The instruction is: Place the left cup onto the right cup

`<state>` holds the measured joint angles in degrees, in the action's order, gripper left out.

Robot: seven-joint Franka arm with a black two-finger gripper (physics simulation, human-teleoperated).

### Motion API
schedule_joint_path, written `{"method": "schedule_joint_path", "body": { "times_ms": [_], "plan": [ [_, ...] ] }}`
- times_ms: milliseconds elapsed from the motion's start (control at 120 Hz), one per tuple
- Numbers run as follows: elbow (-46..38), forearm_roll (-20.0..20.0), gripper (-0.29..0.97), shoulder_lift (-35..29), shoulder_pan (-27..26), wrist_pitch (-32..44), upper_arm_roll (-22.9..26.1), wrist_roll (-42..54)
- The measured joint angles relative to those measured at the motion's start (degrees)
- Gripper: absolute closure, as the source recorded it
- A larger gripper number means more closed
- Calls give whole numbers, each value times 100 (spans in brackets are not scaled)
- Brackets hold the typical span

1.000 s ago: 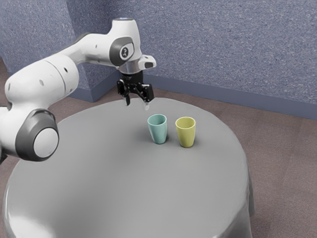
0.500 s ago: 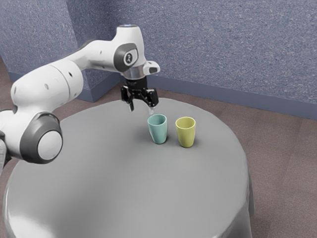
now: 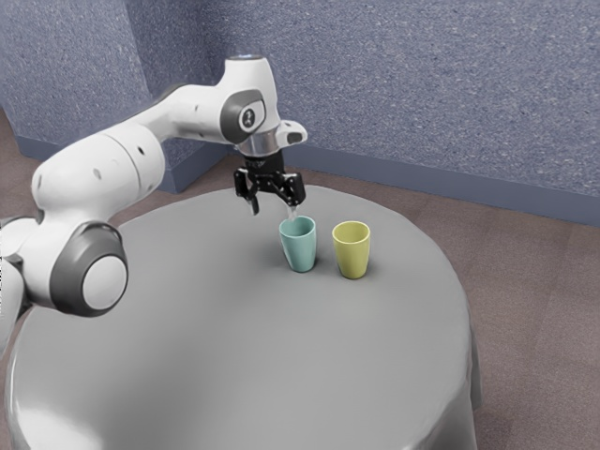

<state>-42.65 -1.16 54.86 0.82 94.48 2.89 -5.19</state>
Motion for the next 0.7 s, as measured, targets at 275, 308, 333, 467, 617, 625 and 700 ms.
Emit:
{"method": "schedule_joint_path", "body": {
  "times_ms": [275,308,333,467,617,625,700],
  "plan": [
    [82,2,2,151,49,8,72,-118],
    [105,2,2,171,50,9,88,-138],
    [125,2,2,191,50,10,95,-153],
    [155,2,2,253,50,42,114,-219],
    [158,2,2,293,50,74,123,-277],
    [158,2,2,296,50,75,123,-279],
    [158,2,2,309,62,92,124,-303]
  ]
}}
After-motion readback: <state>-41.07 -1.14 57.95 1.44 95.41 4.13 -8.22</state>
